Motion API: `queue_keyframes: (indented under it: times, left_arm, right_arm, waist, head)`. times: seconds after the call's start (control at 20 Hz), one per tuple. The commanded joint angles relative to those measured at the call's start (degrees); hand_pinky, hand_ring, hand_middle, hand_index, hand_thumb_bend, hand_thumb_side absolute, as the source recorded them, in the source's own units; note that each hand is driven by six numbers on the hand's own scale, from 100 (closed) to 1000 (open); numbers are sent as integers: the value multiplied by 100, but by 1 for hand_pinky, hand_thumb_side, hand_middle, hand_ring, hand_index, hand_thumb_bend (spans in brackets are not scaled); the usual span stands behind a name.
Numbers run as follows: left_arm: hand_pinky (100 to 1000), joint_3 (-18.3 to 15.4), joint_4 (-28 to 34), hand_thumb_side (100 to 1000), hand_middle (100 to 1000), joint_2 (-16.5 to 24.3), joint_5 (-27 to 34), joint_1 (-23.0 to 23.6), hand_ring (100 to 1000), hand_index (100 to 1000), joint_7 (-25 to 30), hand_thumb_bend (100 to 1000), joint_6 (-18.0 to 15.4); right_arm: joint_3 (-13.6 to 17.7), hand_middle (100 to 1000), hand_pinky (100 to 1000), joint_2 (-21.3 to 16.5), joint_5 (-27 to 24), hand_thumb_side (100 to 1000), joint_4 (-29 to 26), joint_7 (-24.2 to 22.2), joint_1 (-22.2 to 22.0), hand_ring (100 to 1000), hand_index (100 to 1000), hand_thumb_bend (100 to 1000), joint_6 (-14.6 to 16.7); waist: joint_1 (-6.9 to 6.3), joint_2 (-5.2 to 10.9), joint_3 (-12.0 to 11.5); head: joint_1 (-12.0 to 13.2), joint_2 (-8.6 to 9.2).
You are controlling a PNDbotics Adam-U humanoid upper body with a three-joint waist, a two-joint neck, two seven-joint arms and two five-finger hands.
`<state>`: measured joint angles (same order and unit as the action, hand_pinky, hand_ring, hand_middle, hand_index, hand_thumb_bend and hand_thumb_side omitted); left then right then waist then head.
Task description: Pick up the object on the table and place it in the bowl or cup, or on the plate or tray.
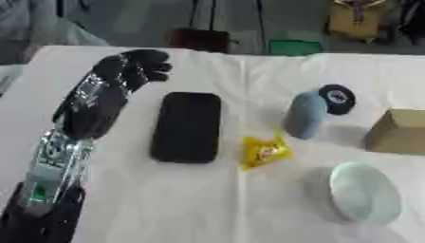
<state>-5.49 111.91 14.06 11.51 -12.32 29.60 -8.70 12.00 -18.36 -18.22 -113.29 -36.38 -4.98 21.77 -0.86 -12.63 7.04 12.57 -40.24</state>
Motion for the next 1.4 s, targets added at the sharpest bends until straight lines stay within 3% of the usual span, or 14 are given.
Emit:
queue_keyframes:
  times: [0.05, 0.9, 1.0, 1.05, 1.2, 1.3, 1.35, 1.4]
  left_arm:
    - [840, 16, 77, 1000, 808, 87, 10, -35, 836, 858, 28, 186, -8]
    - [841, 4, 85, 1000, 809, 101, -11, -32, 839, 859, 33, 183, -8]
    - [842, 9, 137, 950, 809, 176, -150, -47, 840, 861, 63, 150, -47]
    - [842, 33, 181, 901, 802, 256, -282, -62, 842, 864, 100, 100, -86]
    - [842, 169, 258, 811, 795, 528, -1025, -113, 846, 871, 286, 100, -345]
    - [842, 268, 266, 821, 788, 652, -1607, -148, 848, 868, 347, 100, -547]
    - [847, 348, 267, 748, 779, 764, -1964, -191, 856, 869, 404, 100, -653]
    - [847, 459, 267, 748, 779, 849, -2410, -248, 856, 869, 480, 100, -769]
  right_arm:
    - [60, 693, 351, -75, 6, 543, -131, 8, 34, 394, 732, 100, 4]
    - [67, 694, 351, -91, -12, 545, -131, 10, 26, 394, 733, 100, -2]
    - [72, 694, 351, -85, -2, 545, -131, 14, 23, 393, 733, 100, -5]
    - [69, 694, 351, -88, 2, 546, -131, 13, 25, 394, 733, 100, -7]
    - [55, 694, 351, -99, 1, 548, -131, 1, 31, 393, 733, 100, -13]
    - [56, 694, 351, -106, -3, 545, -131, 2, 28, 393, 733, 100, -13]
    - [54, 694, 351, -111, -7, 545, -131, 2, 25, 393, 733, 100, -13]
    - [51, 694, 351, -110, -11, 545, -131, -1, 22, 393, 733, 100, -12]
  waist:
    - [15, 59, 4]
    - [18, 75, -1]
    - [13, 69, 7]
    - [9, 69, 5]
    - [2, 75, 8]
    - [-2, 81, 21]
    - [-3, 87, 32]
    - [1, 90, 41]
  head:
    - [23, 32]
    - [74, 64]
    - [56, 75]
    - [57, 70]
    - [70, 72]
    - [72, 80]
    - [71, 89]
    - [70, 97]
